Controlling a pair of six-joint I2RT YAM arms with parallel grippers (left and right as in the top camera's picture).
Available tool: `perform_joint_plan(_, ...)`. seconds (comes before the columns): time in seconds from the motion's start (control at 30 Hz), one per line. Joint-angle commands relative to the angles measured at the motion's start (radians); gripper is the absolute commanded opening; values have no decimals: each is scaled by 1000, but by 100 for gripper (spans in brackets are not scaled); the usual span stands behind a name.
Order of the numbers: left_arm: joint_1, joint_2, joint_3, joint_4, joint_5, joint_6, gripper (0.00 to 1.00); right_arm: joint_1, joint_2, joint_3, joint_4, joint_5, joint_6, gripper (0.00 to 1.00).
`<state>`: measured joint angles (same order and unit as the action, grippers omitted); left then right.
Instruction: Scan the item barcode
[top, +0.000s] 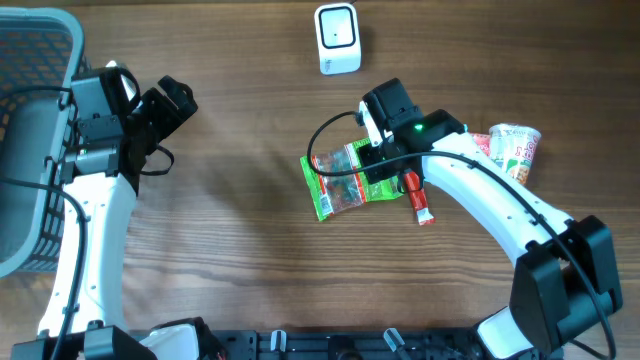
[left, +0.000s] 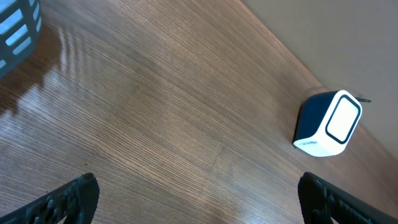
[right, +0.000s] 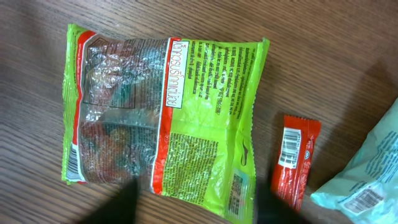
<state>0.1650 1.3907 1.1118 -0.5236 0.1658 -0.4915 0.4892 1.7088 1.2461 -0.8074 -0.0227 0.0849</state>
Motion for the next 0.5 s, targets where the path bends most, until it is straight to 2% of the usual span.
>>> perform_joint_plan(0.0,3,-5,1,2,5,5,100,-1,-11,3,6,-17,-6,77)
perform_joint_plan(0.13,3,-5,1,2,5,5,100,-20,-9,3,13,-144,-6,78)
perform_joint_plan(0.27,3,-5,1,13,5,5,100,-19,-4,3,59,-148,24,81)
perform_joint_plan(0.4,3,-5,1,113,5,4,100,-19,-4,3,68,-148,28,79)
perform_joint_plan(0.47,-2,-5,1,24,175,-11,100,-19,-4,3,61,-150,27,79)
